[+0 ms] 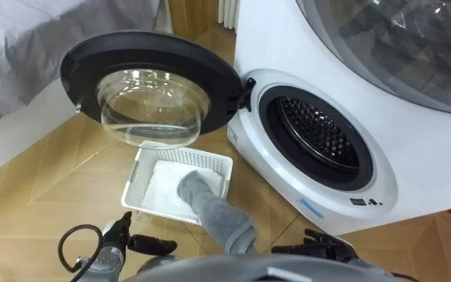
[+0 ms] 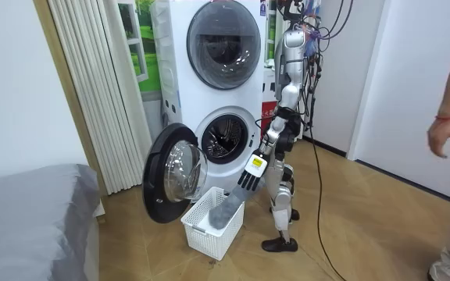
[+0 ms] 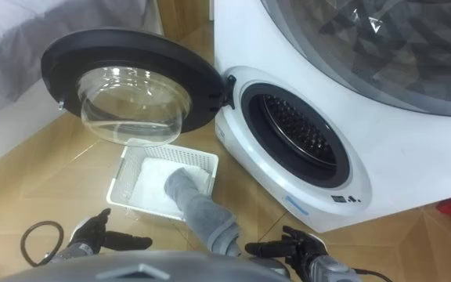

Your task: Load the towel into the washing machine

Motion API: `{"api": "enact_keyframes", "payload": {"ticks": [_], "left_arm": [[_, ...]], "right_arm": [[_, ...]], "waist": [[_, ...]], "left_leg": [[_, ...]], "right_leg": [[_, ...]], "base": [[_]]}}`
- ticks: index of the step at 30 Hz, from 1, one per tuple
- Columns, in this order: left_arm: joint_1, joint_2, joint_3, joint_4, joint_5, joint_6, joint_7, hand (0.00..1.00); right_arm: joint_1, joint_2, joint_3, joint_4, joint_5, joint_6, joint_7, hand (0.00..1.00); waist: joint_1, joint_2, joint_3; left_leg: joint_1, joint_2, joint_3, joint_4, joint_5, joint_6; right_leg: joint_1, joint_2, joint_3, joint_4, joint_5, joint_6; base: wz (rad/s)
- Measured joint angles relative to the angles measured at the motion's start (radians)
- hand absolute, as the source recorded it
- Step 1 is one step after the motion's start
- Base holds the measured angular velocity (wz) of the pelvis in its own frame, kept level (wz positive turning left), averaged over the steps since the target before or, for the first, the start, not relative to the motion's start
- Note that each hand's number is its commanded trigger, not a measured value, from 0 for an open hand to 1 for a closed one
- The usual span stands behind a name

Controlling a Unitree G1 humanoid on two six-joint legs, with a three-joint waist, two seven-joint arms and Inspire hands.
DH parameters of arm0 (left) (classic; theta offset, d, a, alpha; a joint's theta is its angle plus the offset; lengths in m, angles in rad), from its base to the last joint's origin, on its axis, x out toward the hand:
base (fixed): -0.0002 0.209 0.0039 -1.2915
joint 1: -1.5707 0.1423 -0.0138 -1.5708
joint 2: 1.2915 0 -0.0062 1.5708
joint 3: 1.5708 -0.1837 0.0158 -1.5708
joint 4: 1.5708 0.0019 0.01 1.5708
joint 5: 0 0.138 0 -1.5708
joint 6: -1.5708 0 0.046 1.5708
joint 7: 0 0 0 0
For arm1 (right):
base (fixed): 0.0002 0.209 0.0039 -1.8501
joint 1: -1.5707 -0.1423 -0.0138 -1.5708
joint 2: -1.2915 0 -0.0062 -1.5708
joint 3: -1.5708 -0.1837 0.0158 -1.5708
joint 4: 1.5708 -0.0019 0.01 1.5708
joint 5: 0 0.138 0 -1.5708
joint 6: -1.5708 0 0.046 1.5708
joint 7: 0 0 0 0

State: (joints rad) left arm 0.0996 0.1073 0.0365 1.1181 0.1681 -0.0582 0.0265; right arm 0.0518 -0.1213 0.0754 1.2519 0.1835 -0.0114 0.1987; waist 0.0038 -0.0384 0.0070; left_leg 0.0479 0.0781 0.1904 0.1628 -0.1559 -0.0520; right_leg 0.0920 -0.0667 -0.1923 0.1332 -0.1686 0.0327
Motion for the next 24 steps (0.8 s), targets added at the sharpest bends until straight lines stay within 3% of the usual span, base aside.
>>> {"api": "enact_keyframes", "payload": {"ticks": [12, 21, 24], "left_arm": [[0.002, 0.000, 0.001, 0.001, 0.005, -0.016, 0.004, 0.00], [-0.019, -0.003, -0.005, 0.000, 0.123, -0.040, 0.044, 0.00], [-0.033, -0.002, -0.045, 0.001, 0.160, -0.045, 0.080, 0.00]], "right_arm": [[0.004, 0.000, 0.000, 0.000, 0.006, -0.013, 0.001, 0.00], [-0.003, 0.000, 0.011, 0.001, 0.006, -0.023, 0.001, 0.00], [-0.010, -0.004, 0.022, 0.001, 0.008, -0.027, 0.001, 0.00]], "waist": [[0.000, -0.006, -0.0028], [0.000, -0.006, -0.0037], [-0.002, 0.003, -0.0061]], "left_leg": [[-0.003, 0.000, -0.004, -0.001, 0.000, 0.000], [-0.013, -0.002, -0.009, 0.001, 0.000, 0.000], [-0.044, -0.001, -0.007, 0.009, 0.000, 0.000]], "right_leg": [[-0.003, 0.000, -0.001, -0.001, 0.000, 0.000], [-0.011, -0.001, -0.003, -0.001, 0.000, 0.000], [-0.040, -0.001, -0.005, 0.005, 0.000, 0.000]], "base": [[0.00], [0.00], [0.02]]}}
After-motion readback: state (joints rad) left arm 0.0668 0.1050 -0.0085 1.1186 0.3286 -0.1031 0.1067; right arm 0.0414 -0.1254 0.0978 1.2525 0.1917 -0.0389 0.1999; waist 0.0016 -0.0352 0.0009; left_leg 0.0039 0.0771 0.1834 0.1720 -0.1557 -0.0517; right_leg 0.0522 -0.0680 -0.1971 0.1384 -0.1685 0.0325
